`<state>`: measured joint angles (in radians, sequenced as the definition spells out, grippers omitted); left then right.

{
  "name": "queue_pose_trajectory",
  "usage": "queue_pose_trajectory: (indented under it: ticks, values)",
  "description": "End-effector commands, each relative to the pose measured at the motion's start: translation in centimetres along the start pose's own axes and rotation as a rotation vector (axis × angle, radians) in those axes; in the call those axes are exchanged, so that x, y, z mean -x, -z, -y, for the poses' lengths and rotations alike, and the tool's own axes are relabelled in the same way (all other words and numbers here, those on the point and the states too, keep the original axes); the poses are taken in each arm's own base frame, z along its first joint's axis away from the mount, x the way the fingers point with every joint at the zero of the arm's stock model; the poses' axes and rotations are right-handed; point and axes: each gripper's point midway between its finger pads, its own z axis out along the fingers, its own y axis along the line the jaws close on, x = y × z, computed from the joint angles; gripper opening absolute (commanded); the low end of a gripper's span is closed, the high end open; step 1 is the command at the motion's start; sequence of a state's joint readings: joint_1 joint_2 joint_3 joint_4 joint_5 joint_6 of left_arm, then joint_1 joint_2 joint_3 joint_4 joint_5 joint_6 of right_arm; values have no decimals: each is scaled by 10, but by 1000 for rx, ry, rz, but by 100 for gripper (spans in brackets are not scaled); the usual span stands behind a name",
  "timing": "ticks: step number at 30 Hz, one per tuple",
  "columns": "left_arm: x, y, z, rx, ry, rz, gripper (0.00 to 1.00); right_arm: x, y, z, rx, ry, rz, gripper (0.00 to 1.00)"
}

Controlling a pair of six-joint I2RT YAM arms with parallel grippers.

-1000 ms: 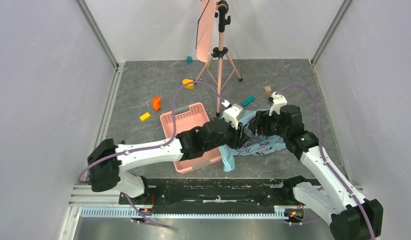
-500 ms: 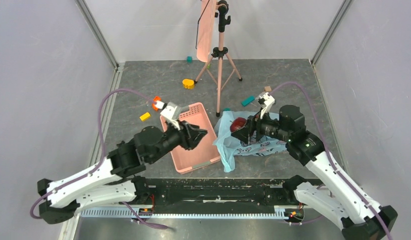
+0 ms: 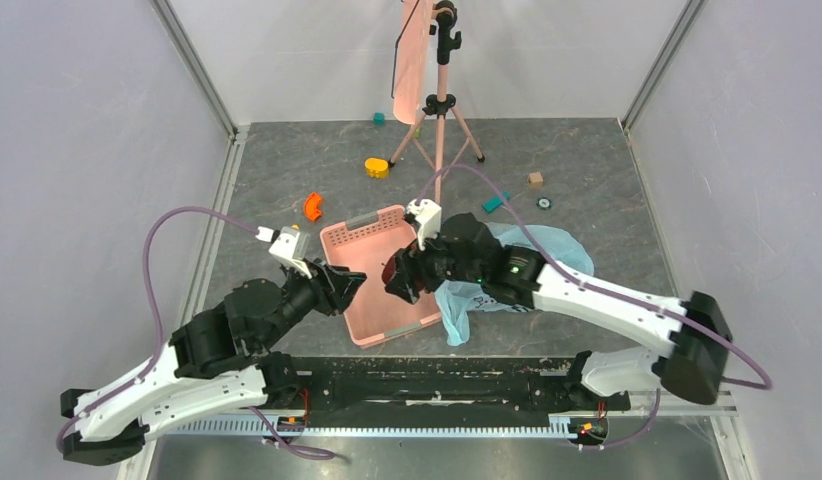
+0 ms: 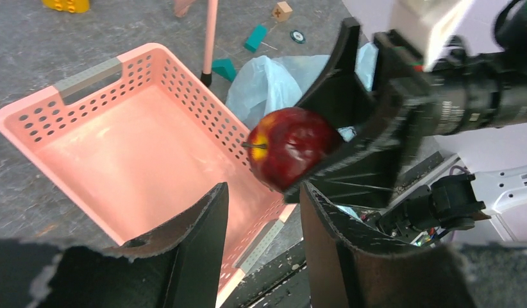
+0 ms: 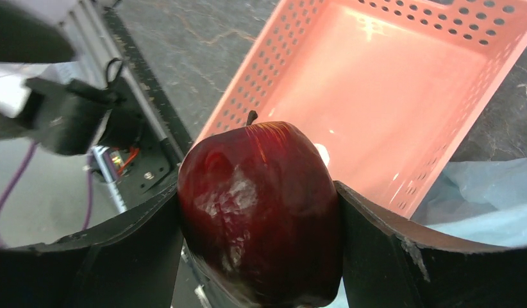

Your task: Take the fake fruits out of the plastic bag

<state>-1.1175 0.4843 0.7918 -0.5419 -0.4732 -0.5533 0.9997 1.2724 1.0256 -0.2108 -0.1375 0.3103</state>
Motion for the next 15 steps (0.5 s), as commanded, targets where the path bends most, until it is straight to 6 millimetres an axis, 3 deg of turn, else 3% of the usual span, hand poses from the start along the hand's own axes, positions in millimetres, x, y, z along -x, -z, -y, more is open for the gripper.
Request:
queue_pose_trajectory:
  ticks: [1,8,15]
  values:
    - [10,16,-16,55,39,32,52,20,-33,8,-73,2,52,49]
    - [8,26,-25,59,43,45,51,-26,-96,12,-73,-13,-22,52]
    - [6,27,-25,53,31,34,51,-52,-132,9,-68,-27,-53,56]
